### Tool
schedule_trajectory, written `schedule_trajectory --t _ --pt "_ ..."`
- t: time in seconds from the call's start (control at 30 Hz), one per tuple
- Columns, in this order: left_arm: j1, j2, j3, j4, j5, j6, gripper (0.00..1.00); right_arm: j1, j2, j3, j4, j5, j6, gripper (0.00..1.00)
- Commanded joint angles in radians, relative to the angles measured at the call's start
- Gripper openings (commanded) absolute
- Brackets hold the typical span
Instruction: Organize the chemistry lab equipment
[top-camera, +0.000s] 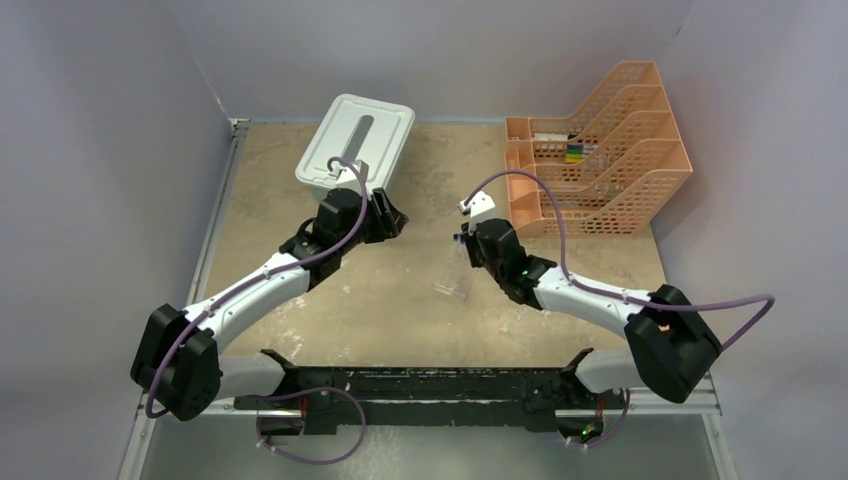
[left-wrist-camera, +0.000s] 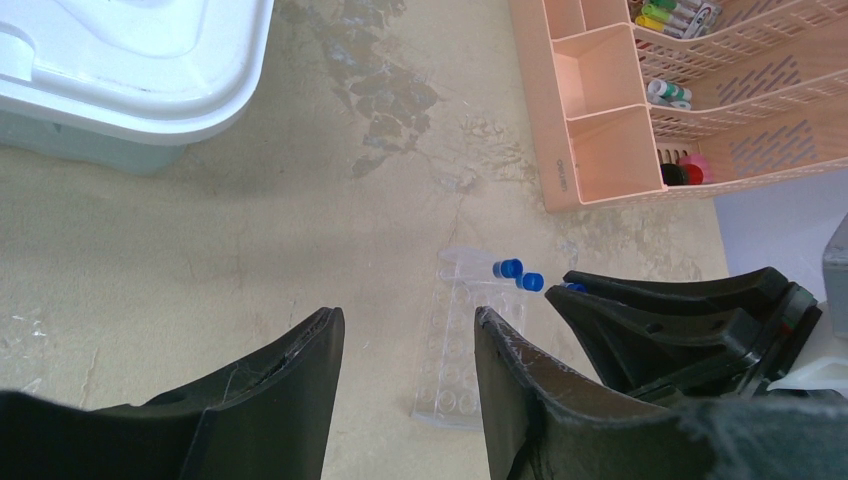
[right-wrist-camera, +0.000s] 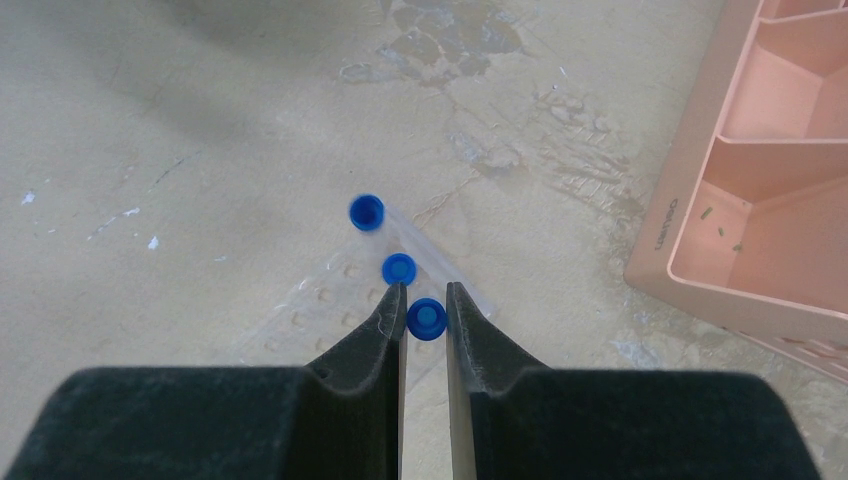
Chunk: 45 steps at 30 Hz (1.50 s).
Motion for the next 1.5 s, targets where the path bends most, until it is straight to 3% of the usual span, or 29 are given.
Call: schedule_trajectory --t 0.0,0.2,0.5,0.67,0.9,1.1,1.47 --pt "0.006 -0.017 0.006 0.023 -0.005 -0.006 0.49 0.004 0.015 0.022 0.023 0.003 -0.007 0.12" --pt "0.006 -0.016 0.004 0.029 -0.005 -0.007 0.49 0.004 0.034 0.023 0.025 0.008 -0.018 0.17" --pt "0.007 -0.015 0.013 0.03 0.002 0.005 0.49 0.003 0.045 0.074 -0.029 0.036 0.025 0.45" --pt "0.006 -0.018 0.011 0.031 0.002 0.008 0.49 -0.002 0.006 0.103 -0.07 0.044 0.035 0.46" --pt "0.006 -0.02 0.01 0.033 0.005 0.012 0.49 -0.031 -0.016 0.122 -0.138 0.033 0.043 0.41" --pt "0.006 -0.023 0.009 0.028 0.005 0.015 0.49 -0.065 -0.033 0.144 -0.23 -0.165 0.057 0.53" --pt "0.006 -0.022 0.003 0.035 0.011 0.01 0.49 -0.088 0.039 0.18 -0.313 -0.205 0.047 0.54"
